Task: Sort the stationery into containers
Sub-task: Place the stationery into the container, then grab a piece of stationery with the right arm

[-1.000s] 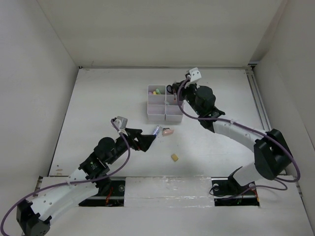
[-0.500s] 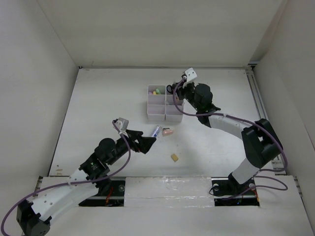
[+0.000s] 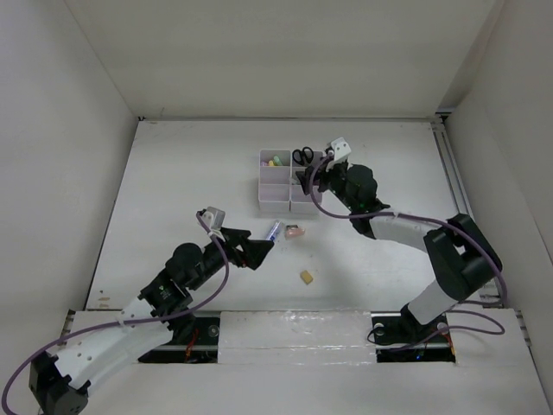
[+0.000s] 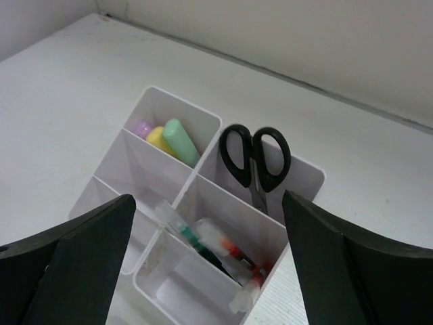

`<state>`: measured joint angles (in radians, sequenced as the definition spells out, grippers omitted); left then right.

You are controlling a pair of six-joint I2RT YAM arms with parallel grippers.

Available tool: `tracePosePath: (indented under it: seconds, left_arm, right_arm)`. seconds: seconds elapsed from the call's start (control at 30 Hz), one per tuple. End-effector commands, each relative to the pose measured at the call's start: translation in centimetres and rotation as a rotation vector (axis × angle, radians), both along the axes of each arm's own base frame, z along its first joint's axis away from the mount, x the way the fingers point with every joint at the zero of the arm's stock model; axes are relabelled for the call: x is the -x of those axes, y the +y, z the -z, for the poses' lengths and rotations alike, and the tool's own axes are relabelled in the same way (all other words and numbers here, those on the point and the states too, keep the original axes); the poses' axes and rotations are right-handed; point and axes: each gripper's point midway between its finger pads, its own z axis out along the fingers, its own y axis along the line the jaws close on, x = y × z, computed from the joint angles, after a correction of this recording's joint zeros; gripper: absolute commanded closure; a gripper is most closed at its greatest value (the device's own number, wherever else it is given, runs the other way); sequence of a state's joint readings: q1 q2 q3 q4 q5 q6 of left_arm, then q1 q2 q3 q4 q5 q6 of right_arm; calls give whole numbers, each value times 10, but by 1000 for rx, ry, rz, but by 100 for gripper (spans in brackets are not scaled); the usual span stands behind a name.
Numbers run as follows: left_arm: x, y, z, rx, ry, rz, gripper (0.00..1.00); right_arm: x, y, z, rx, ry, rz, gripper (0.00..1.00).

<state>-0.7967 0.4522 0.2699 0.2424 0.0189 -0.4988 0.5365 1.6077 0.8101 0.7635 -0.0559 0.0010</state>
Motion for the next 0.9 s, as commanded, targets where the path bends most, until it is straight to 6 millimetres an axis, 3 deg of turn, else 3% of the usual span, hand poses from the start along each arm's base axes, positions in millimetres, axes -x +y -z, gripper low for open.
tracePosePath:
  seconds: [0.0,0.17,0.2,0.27,0.3,0.33,0.4,0.43,0.47,0.53,0.63,0.67,0.77,0.87]
  left_arm:
    - [-4,-1,-4,19,-5,-19,1]
    - [-12,-1,14,-27,46,-52,1]
    - [-15,-1,14,-33,50,-64,1]
    - [-17,-4,25,-69,82,-64,1]
    - [-19,-5,25,-74,87,-65,1]
    - [-20,-6,33,-94,106,-65,1]
    - [-22,-6,33,-102,111,-74,1]
    - [-23,-6,36,-109,117,-74,1]
    - [-24,-8,35,-113,120,-74,1]
    - [-24,-8,42,-132,138,-74,1]
    - [-28,-13,45,-151,155,-74,1]
    - [-30,-14,46,-160,163,-74,1]
    - [-38,-19,59,-242,221,-86,1]
    - [-47,-19,64,-292,252,-121,2]
  right_arm:
    - [19,8,-81,-148,-181,-28,4]
    - [52,2,-120,-210,-208,17,0]
    - [62,-2,-136,-238,-219,28,0]
    - [71,-5,-137,-227,-178,84,0]
    - [78,-11,-156,-263,-184,105,0]
    - [82,-13,-143,-236,-115,122,0]
    - [96,-21,-140,-237,-36,161,0]
    - [101,-23,-149,-268,-42,161,0]
    - [106,-27,-137,-241,-5,164,0]
    - [126,-34,-140,-268,15,147,0]
    - [148,-39,-120,-280,83,102,0]
    - [159,-45,-130,-330,70,76,0]
    - [180,-46,-135,-369,57,1,0]
    - [185,-48,-125,-350,86,-7,0]
